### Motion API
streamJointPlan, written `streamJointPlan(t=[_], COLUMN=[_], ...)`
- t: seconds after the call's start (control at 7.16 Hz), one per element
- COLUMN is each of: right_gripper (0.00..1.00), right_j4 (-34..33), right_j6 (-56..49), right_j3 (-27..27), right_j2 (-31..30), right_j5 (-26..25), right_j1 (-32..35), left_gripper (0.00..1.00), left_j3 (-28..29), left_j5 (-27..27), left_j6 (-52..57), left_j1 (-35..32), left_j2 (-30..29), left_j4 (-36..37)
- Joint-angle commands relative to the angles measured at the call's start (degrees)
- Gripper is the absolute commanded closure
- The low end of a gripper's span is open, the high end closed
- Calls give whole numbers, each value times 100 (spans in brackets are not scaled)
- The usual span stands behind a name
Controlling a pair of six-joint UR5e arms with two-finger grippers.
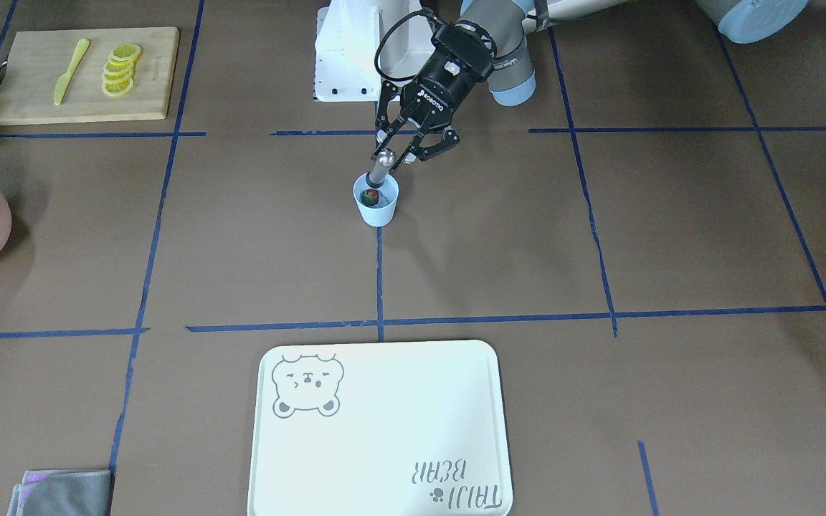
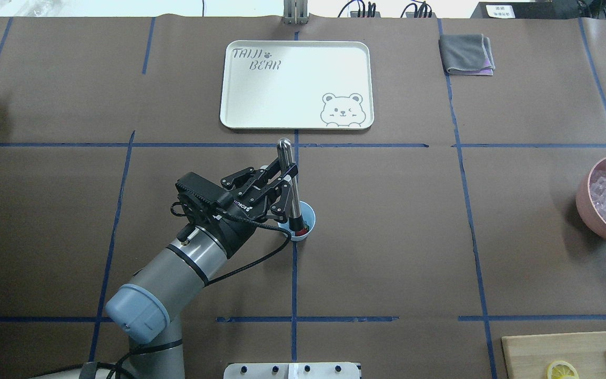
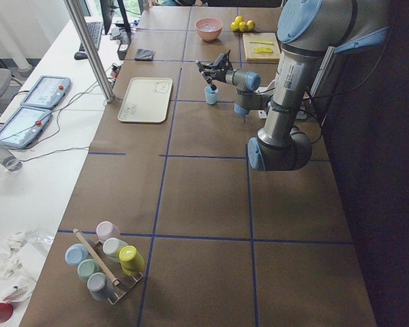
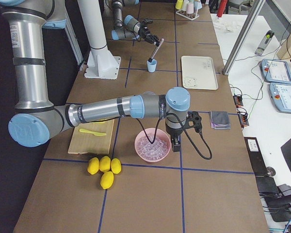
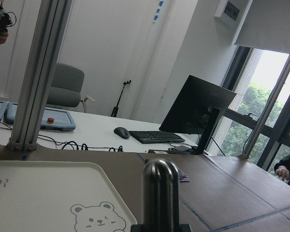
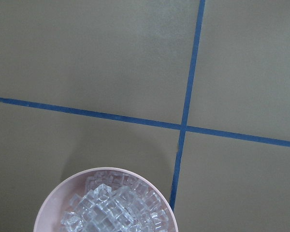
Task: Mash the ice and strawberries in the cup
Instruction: 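Press the rod down into the cup onto the ice and strawberry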
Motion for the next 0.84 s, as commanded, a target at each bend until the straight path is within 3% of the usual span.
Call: streamJointPlan(t=[0.0,0.7], right_gripper=[1,1], right_j4=[11,11], right_j6=[0,-9], right_j3=[-6,-6], right_j2=[1,-8], right_j5=[-1,-1], right_j1=[0,0], left_gripper=[100,100], left_j3=[20,169], left_j5=[0,0], left_j6=[-3,-3], left_j1=[3,3], left_j2=[-17,-61], left_j4=[1,-8])
